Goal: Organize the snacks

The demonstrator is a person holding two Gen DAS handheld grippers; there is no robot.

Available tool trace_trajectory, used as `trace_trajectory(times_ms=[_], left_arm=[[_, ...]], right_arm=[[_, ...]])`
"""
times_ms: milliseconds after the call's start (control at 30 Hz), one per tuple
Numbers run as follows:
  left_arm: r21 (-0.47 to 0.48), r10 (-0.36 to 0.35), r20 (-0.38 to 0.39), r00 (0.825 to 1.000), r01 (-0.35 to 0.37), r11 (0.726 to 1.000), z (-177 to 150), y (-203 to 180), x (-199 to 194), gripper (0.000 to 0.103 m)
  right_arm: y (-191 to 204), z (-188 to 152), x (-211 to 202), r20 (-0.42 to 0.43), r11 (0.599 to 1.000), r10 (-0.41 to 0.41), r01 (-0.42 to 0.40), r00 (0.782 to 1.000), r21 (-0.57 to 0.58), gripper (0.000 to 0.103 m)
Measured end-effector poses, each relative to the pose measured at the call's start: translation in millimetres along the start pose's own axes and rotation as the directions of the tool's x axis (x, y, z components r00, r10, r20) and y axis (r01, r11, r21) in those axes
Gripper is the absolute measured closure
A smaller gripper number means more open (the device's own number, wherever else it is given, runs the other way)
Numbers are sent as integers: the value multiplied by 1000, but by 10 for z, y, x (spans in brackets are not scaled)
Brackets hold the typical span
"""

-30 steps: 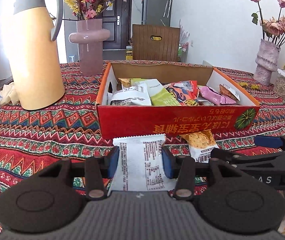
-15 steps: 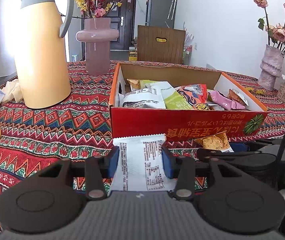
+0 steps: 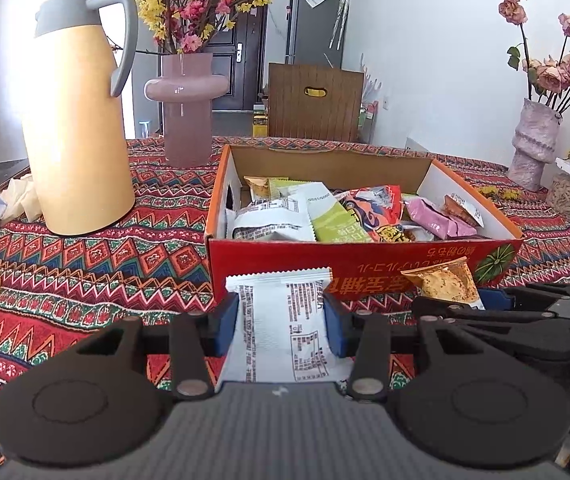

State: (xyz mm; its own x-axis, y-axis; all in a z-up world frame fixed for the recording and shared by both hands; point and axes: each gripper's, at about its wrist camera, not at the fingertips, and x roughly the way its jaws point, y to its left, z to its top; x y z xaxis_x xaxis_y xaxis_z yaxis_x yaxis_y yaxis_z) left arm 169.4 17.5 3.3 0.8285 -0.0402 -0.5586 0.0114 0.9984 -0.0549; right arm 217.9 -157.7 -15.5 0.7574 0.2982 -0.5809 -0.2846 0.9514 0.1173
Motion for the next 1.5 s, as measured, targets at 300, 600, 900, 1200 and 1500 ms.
trace_trajectory(times_ms=[300,600,900,1200,1500], left_arm=[[9,-12,79,997,12,1000,362,-118,-18,58],[25,2,115,993,-5,1000,748,-246,328,58],[31,22,83,996,-25,999,883,-290,797,56],[-7,58,141,988,-58,998,825,-222,701,0],[9,41,173,984,-43,999,678,-191,301,0]], right_arm=[[-234,319,-292,160,999,-35,35,986,4,62],[-478,707,43,209,997,-74,75,975,2,62],[-618,787,478,170,998,-69,67,983,18,62],[-731,740,348,206,994,-98,86,974,68,0],[-744,572,-60,227,991,-110,91,968,95,0]])
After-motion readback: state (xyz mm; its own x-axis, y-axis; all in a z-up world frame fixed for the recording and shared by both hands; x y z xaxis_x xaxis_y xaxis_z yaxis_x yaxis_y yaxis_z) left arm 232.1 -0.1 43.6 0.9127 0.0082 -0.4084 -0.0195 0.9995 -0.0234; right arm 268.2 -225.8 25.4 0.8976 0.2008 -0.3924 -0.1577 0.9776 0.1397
